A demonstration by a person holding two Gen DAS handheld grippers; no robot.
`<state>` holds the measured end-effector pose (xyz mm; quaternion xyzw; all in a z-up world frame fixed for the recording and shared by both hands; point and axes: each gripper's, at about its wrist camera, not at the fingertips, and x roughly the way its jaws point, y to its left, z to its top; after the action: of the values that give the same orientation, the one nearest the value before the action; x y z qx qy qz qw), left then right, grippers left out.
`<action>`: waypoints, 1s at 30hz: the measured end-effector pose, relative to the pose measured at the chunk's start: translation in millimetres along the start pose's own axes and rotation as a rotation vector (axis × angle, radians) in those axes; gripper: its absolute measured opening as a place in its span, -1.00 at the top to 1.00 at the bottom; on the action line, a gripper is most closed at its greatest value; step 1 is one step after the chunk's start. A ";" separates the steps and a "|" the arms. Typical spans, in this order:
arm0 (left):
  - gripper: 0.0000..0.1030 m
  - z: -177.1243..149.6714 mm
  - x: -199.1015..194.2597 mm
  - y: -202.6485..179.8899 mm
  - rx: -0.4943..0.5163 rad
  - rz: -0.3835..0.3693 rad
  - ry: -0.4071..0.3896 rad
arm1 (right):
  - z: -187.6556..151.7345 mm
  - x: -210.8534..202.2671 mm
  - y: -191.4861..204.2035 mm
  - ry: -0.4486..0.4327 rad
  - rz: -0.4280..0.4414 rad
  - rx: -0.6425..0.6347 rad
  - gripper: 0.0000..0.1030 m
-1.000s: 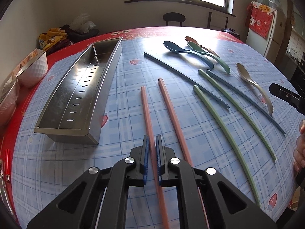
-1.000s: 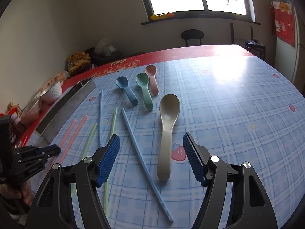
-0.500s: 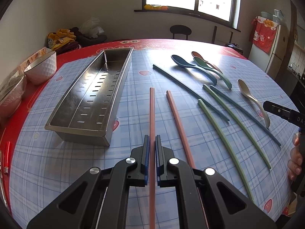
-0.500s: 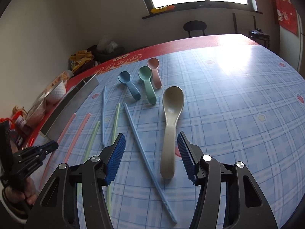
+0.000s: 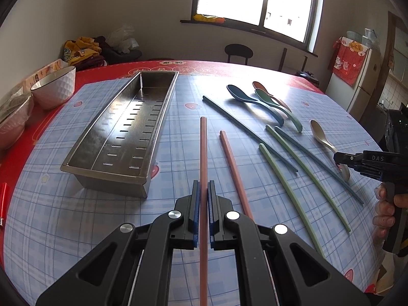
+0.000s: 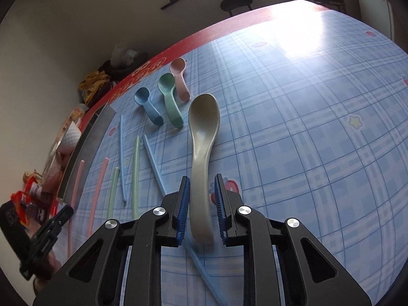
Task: Organize utensils
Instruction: 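Close left tool on a pink chopstick while right tool grasps the beige spoon, then carry pink chopstick into steel tray and open left tool while right lifts spoon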
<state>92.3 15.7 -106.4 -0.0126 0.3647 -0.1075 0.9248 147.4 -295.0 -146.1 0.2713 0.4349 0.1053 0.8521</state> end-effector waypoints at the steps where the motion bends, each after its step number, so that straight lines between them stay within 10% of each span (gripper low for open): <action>1: 0.89 0.1 -0.3 0.3 -0.002 -0.003 -0.002 | 2.0 1.8 -1.9 0.007 0.016 0.022 0.71; 17: 0.89 -0.9 -7.9 7.4 -0.033 -0.038 -0.037 | 13.4 18.5 7.2 -0.001 0.032 0.050 0.72; 30: 0.89 -0.2 -7.3 8.0 -0.032 -0.031 -0.035 | -5.8 -4.2 32.1 -0.168 0.071 -0.037 0.72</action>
<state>88.5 25.1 -102.4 -0.0349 0.3500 -0.1155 0.9289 142.1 -268.0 -128.3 0.2788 0.3501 0.1202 0.8862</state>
